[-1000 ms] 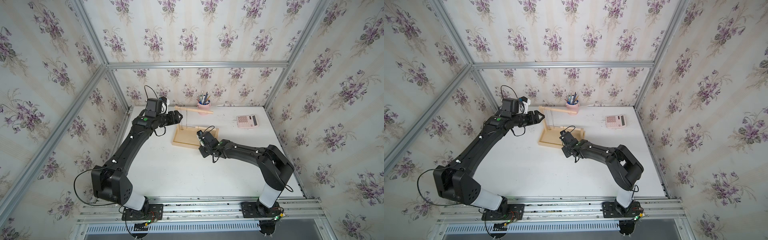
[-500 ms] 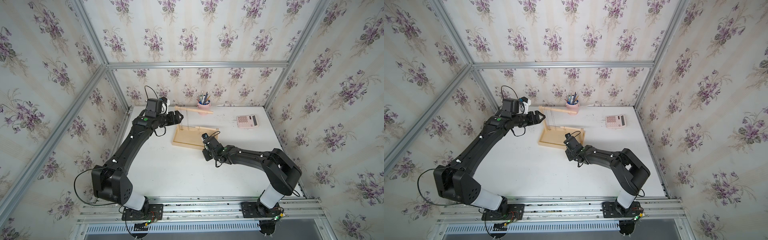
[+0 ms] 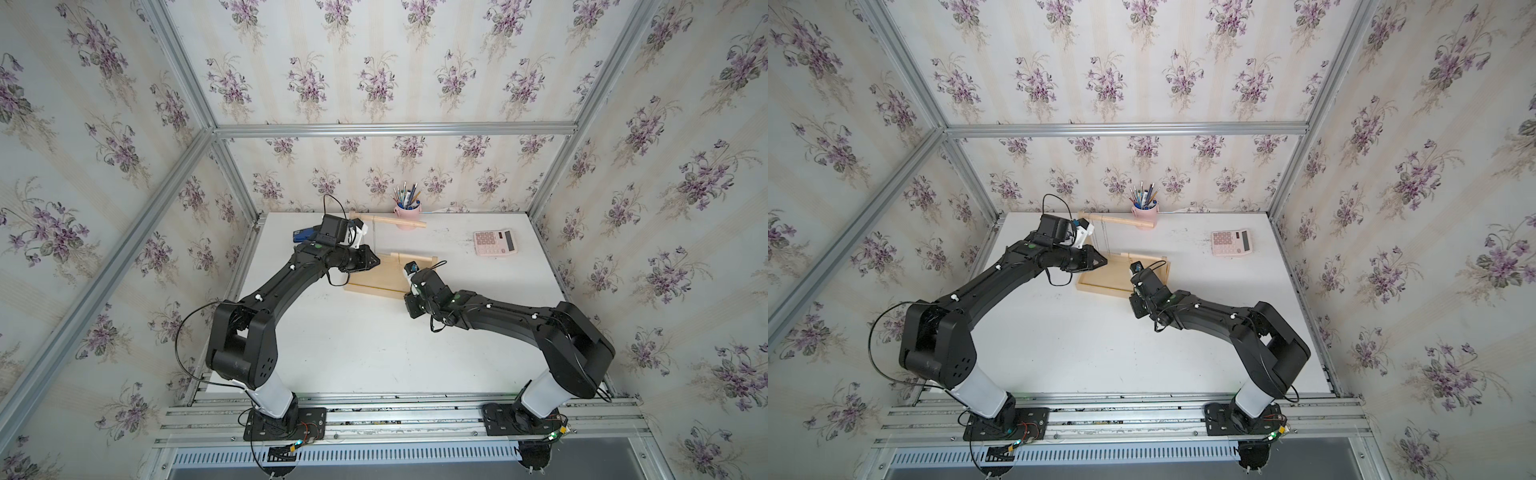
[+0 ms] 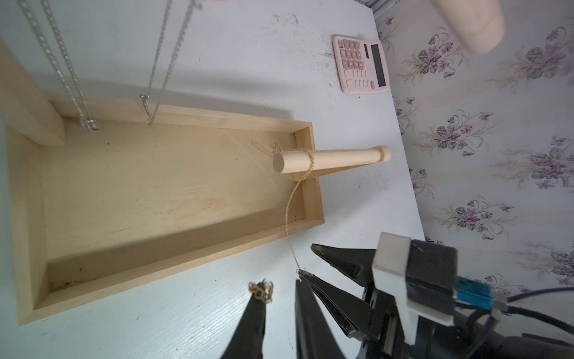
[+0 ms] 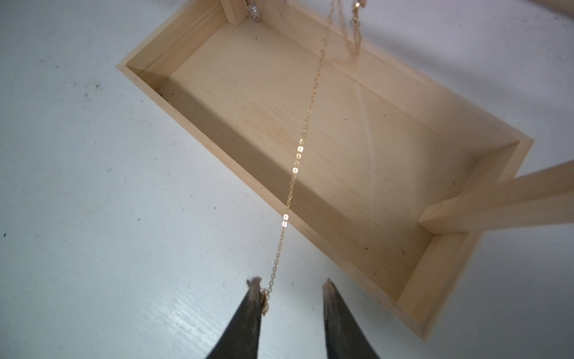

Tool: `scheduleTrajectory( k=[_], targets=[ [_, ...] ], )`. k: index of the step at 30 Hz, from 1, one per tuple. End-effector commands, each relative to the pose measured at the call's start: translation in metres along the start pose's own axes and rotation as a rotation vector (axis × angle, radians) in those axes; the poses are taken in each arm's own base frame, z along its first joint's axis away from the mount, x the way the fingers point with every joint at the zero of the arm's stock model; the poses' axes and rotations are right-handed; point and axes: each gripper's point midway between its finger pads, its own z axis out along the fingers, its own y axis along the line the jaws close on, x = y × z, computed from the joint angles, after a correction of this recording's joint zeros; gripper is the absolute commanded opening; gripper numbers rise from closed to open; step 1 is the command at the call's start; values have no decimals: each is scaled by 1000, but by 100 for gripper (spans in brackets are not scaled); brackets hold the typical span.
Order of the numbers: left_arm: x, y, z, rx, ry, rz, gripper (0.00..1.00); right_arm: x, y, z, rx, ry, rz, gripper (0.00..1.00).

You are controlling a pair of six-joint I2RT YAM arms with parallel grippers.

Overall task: Hang the necklace on the jewelry display stand
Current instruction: Adjust the necklace.

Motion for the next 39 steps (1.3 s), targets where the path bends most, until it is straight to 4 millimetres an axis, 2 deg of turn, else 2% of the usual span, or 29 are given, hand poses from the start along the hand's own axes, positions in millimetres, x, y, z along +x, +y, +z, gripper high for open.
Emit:
scheduleTrajectory(
  k=[1, 4, 6, 13, 24, 27, 32, 35, 39],
  targets=[
    [-7, -10, 10, 81, -35, -11, 28, -8, 2, -5, -17, -28, 12, 35],
    [2, -15, 22, 114, -17, -21, 46, -11, 1, -8, -20, -36, 15, 35],
    [10, -21, 30, 132, 4, -16, 51, -12, 1, -9, -20, -40, 17, 35],
    [32, -37, 51, 160, 50, 2, 52, -10, 6, -8, -55, -36, 19, 33],
    [44, -40, 71, 146, 81, 3, 51, -5, 12, -14, -101, -38, 24, 33],
    [46, -49, 76, 166, 95, 14, 48, -4, 13, -14, -104, -35, 22, 33],
    [48, -57, 79, 175, 107, 27, 36, -6, 14, -17, -113, -43, 22, 32],
    [48, -58, 80, 178, 112, 25, 25, -7, 14, -19, -117, -48, 22, 32],
    [47, -61, 80, 186, 119, 24, 2, -8, 14, -23, -118, -56, 22, 32]
  ],
)
